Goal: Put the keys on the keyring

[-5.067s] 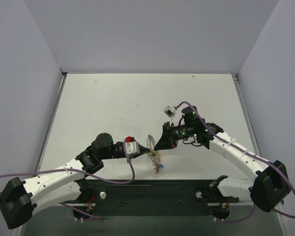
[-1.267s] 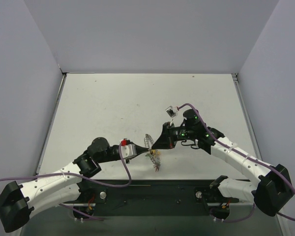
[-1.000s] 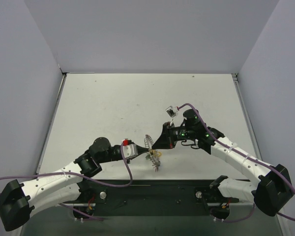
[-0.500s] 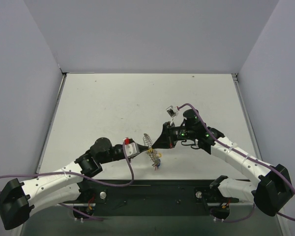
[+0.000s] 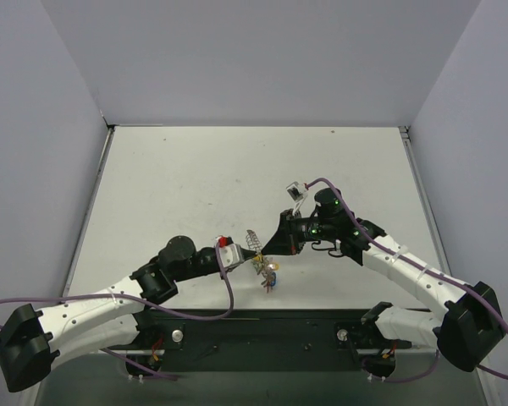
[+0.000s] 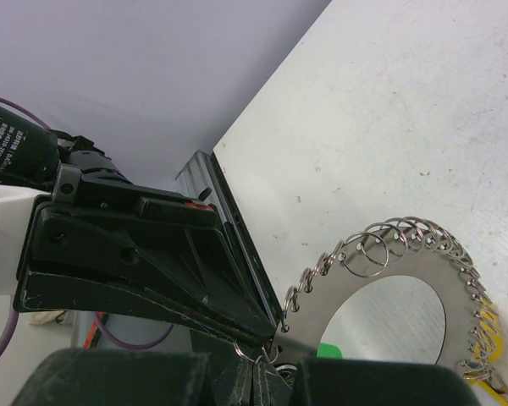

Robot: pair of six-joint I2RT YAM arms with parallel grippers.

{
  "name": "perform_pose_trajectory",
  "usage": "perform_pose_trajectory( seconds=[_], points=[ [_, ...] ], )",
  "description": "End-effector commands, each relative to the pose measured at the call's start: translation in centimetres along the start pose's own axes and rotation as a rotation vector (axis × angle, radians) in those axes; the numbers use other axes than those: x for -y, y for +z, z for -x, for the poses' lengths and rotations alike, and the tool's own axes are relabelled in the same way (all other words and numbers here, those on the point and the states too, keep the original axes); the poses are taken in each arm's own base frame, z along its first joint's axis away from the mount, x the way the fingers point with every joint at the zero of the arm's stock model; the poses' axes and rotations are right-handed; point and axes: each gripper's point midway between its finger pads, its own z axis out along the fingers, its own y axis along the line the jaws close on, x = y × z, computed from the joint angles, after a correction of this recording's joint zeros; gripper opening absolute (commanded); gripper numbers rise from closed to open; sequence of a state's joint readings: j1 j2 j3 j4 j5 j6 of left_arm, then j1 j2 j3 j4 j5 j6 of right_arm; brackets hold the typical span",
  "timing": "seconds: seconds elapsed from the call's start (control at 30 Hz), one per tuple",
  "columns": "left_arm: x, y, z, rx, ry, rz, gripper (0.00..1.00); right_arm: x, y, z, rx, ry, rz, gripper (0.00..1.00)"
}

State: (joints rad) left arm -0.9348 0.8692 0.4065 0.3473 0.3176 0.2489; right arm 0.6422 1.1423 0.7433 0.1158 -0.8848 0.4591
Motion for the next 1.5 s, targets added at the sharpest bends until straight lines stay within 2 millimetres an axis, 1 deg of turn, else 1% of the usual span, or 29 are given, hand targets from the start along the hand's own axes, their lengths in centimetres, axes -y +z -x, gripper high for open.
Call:
perform_pose_trajectory(
  seconds=[0.0,0.17,0.4,0.73,0.83,0.87,0.9,0.93,0.97,1.0,1.03,1.2,1.37,1.43,1.47],
  points=[
    [-1.5,0.2,2.9,0.062,0.049,0.054,0.00,-2.8,0.0,1.1,0.012,-0.045,0.102,0.00],
    [-1.3,0.5,3.1,0.056,0.057,0.056,0.00,-2.9,0.2,1.4,0.017,-0.041,0.116,0.00],
    [-1.1,0.9,2.6,0.026,0.073,0.058,0.00,-3.4,0.2,1.5,0.014,-0.034,0.134,0.00],
    [-1.8,0.6,2.5,0.012,0.074,0.108,0.00,-4.1,0.0,1.8,0.015,-0.030,0.147,0.00],
    [-1.8,0.7,2.4,0.006,0.073,0.113,0.00,-3.8,0.1,1.6,0.007,-0.022,0.126,0.00],
    [-1.8,0.7,2.7,0.008,0.074,0.113,0.00,-3.8,0.1,1.6,0.002,-0.028,0.119,0.00],
    [-1.9,0.8,2.6,-0.001,0.068,0.119,0.00,-3.6,0.2,1.9,0.010,-0.040,0.098,0.00],
    [-2.0,0.8,2.5,-0.006,0.062,0.122,0.00,-3.3,0.3,1.6,-0.002,-0.032,0.075,0.00],
    [-2.1,0.8,2.7,-0.008,0.059,0.125,0.00,-3.5,0.4,1.4,-0.014,-0.042,0.072,0.00],
    [-2.2,0.9,2.6,-0.014,0.055,0.131,0.00,-3.4,0.6,1.7,-0.011,-0.056,0.055,0.00],
    [-2.3,0.9,2.7,-0.015,0.053,0.134,0.00,-3.3,0.7,1.3,-0.026,-0.051,0.045,0.00],
    [-2.6,1.0,2.9,-0.016,0.044,0.159,0.00,-3.9,1.3,1.2,-0.035,-0.056,0.044,0.00],
    [-3.0,1.0,3.1,-0.003,0.029,0.186,0.00,-3.2,1.5,1.2,-0.043,-0.060,-0.010,0.00],
    [-3.2,0.9,3.2,0.002,0.027,0.199,0.00,-3.4,1.5,0.7,-0.074,-0.058,-0.023,0.00],
    [-3.3,0.9,3.3,0.008,0.020,0.209,0.00,-3.4,1.5,0.8,-0.075,-0.065,-0.031,0.00]
  ],
)
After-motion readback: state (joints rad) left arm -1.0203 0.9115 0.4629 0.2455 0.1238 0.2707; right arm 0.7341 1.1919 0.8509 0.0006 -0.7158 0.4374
